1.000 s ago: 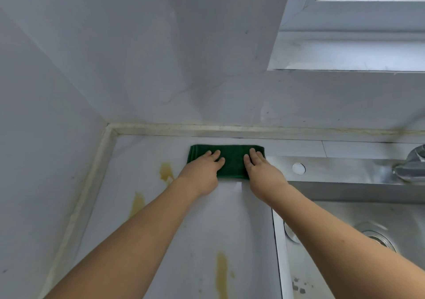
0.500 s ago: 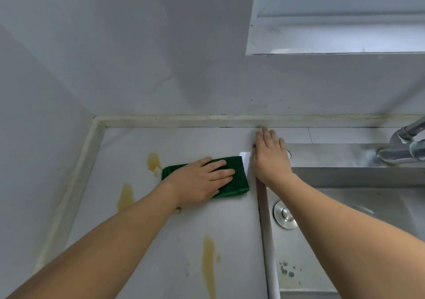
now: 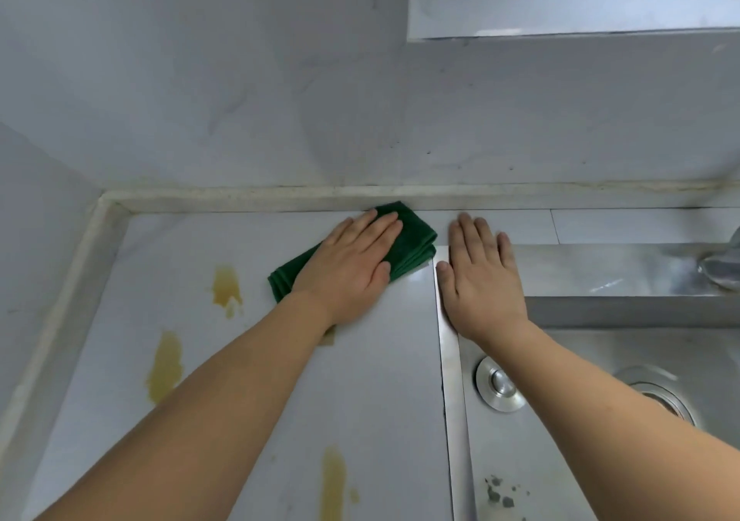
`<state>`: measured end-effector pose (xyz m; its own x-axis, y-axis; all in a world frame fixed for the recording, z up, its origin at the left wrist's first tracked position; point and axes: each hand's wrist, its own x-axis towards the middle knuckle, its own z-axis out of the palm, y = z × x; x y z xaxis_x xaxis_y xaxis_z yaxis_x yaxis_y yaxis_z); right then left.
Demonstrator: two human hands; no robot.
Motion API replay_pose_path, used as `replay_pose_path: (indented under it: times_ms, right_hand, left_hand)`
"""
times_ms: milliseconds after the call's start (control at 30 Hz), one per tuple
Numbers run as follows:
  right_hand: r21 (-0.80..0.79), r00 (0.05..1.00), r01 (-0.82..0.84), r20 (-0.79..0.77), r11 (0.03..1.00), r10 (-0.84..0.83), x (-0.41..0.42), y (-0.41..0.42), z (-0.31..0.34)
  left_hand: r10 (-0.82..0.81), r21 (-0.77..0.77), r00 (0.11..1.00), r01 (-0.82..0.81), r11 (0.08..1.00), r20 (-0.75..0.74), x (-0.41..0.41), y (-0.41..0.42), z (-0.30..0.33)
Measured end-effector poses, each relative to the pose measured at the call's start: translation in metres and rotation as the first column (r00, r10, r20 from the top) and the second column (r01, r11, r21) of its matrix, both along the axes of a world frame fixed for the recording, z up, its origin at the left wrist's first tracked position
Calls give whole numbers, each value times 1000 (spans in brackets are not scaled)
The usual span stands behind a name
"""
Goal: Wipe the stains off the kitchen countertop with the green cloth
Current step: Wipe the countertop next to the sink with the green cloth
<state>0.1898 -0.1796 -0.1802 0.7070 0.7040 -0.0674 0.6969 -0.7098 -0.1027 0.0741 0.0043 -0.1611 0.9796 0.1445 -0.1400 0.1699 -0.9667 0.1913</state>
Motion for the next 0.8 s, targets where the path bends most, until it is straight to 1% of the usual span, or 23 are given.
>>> replay_pose_path:
  times_ms: [133, 167, 233, 267, 333, 367, 400, 433, 500, 533, 567, 667, 800]
  right_hand:
    - [3, 1000, -3, 12, 1000, 3, 0, 0, -1]
    - [3, 1000, -5, 13, 1000, 5, 0, 0, -1]
    - [1, 1000, -8, 16, 1000, 8, 0, -1, 0]
    - [3, 1000, -13, 15, 1000, 13, -1, -1, 1]
    - [5, 1000, -17, 9, 1000, 17, -1, -2, 3]
    - [3, 1000, -18, 4, 1000, 18, -1, -2, 4]
    - [6, 1000, -23, 0, 1000, 23, -2, -2, 5]
    - [5, 1000, -24, -2, 1000, 24, -4, -1, 5]
    - [24, 1000, -28, 12, 999, 28, -3, -3, 4]
    - [31, 999, -32, 13, 999, 31, -3, -3, 4]
    - [34, 999, -35, 17, 999, 34, -2, -3, 2]
    - [44, 999, -42, 34, 998, 40, 0, -2, 0]
    - [48, 998, -44, 45, 998, 42, 0, -2, -4]
  left_hand:
    - [45, 3, 999, -45, 999, 31, 4, -4, -2]
    - [82, -9, 996, -82, 997, 40, 0, -10, -1]
    - [238, -64, 970, -235, 970, 54, -14, -35, 1]
    - [333, -99, 942, -327, 940, 50, -25, -52, 2]
    - [444, -162, 896, -438, 884, 5, -49, -83, 4]
    - [453, -188, 891, -451, 873, -31, -62, -91, 6]
    - [431, -189, 900, -434, 881, -58, -74, -93, 9]
    - [378, -147, 923, -384, 911, -69, -83, -87, 11]
    - [232, 37, 972, -231, 972, -38, -89, -72, 11]
    - [176, 90, 984, -172, 981, -33, -86, -66, 9]
    - [152, 104, 988, -148, 983, -28, -80, -64, 7]
    - [177, 59, 984, -179, 982, 25, -47, -62, 0]
    - [293, 60, 954, -297, 953, 67, 5, -52, -2]
